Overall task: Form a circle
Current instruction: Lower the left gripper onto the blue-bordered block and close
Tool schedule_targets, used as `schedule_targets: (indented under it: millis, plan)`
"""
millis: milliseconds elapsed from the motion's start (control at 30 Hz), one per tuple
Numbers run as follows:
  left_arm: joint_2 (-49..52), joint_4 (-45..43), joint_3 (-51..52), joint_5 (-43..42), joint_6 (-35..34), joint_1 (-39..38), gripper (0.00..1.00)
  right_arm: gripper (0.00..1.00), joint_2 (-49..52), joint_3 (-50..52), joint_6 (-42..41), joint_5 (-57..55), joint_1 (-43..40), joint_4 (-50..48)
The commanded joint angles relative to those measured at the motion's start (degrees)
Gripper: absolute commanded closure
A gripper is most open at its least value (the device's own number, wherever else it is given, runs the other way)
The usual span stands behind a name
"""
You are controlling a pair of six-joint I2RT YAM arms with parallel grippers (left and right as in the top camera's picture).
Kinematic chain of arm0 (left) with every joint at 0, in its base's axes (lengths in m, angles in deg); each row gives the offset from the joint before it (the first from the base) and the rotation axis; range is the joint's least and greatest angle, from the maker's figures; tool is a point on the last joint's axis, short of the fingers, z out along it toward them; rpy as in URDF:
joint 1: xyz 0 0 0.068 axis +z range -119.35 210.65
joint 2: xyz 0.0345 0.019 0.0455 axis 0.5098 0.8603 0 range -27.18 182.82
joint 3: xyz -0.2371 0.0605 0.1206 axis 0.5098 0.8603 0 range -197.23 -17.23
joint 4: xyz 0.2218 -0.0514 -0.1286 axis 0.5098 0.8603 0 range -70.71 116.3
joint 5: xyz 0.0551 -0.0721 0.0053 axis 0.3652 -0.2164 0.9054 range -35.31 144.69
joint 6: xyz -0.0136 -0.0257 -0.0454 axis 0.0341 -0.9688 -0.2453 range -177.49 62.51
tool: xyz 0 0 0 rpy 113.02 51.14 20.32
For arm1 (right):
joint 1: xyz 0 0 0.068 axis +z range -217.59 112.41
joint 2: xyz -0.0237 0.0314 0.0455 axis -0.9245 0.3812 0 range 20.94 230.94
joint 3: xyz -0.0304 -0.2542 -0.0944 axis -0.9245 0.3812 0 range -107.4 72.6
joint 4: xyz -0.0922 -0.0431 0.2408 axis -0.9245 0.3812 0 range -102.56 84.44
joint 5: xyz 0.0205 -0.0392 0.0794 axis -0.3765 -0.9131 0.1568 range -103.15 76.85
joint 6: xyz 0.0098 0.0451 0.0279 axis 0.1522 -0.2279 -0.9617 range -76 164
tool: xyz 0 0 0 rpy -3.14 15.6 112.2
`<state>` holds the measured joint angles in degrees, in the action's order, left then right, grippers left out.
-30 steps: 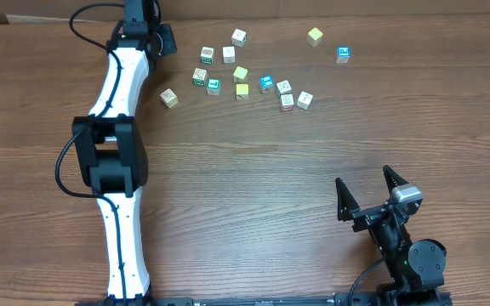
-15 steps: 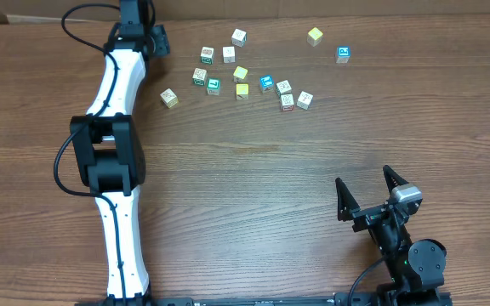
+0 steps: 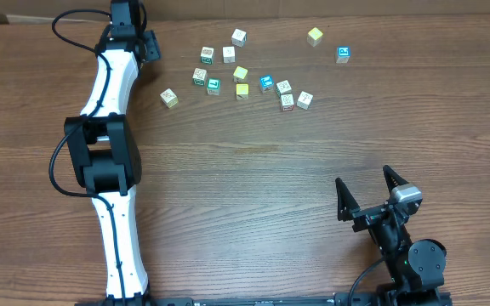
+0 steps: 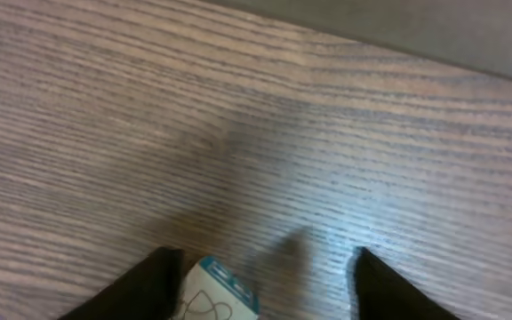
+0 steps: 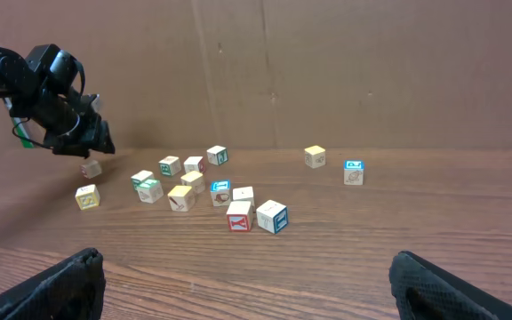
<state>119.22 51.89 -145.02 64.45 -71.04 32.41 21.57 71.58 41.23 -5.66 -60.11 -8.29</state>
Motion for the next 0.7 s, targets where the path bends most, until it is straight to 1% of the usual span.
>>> schedule_targets:
  millis: [0, 67, 200, 267, 367, 433, 567, 667]
  plan:
    - [1.46, 0.79, -0.83, 1.18, -0.61, 0.00, 0.53, 0.00, -0.46, 0.57, 0.26, -0.11, -0.28, -0.24]
    - [1.46, 1.99, -0.83, 1.18, -0.63, 0.02, 0.61, 0.00, -0.46, 0.57, 0.26, -0.11, -0.28, -0.26]
    - [1.46, 3.93, -0.83, 1.18, -0.63, 0.04, 0.62, 0.00, -0.46, 0.57, 0.26, -0.11, -0.28, -0.24]
    - [1.46, 4.48, -0.83, 1.18, -0.63, 0.11, 0.58, 0.00, -0.46, 0.57, 0.26, -0.11, -0.28, -0.24]
    - [1.46, 4.90, -0.83, 1.20, -0.57, 0.17, 0.56, 0.00, -0.46, 0.57, 0.26, -0.11, -0.28, -0.24]
    - [1.46, 4.90, -0.83, 1.25, -0.13, 0.20, 0.53, 0.00, -0.46, 0.57, 0.26, -0.11, -0.28, -0.26]
    - [1.46, 4.17, -0.83, 3.39, -0.09, 0.22, 0.51, 0.00, -0.46, 0.57, 0.26, -0.11, -0.28, -0.26]
    - [1.46, 3.80, -0.83, 4.87, 1.57, 0.35, 0.49, 0.00, -0.46, 0.57, 0.26, -0.11, -0.28, -0.26]
